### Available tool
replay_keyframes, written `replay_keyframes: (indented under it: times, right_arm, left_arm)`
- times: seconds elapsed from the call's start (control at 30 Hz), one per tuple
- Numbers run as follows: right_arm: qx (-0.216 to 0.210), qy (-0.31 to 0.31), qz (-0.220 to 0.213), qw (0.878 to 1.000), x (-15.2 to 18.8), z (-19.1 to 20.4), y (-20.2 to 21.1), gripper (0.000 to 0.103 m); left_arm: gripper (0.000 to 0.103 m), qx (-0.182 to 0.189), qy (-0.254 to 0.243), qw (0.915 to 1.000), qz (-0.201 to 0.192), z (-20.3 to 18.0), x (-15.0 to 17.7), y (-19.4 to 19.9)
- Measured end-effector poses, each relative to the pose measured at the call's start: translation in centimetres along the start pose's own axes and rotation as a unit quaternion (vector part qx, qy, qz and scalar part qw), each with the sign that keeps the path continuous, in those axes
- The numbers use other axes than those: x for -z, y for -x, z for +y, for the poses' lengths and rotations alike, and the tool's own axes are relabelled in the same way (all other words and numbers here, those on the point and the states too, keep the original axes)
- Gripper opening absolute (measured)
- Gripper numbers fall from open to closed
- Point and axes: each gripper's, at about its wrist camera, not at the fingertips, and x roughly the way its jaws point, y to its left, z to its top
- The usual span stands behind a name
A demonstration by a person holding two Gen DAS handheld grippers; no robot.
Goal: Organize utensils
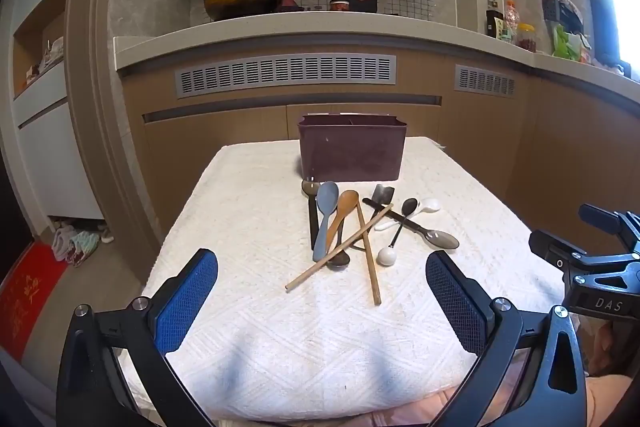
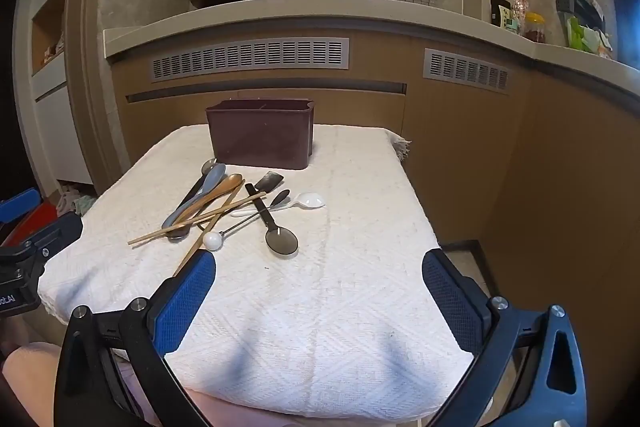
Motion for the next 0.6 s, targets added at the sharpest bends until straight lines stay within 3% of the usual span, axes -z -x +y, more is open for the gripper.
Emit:
replay_keyframes:
  times: [0.6]
  right_arm:
    - [-0.002, -0.005, 0.006, 1.0, 0.13, -0.2, -0.27, 0.103]
  left_arm:
    - [0.103, -0.001, 0.002, 1.0, 0.003, 0.1, 0.16, 0.72]
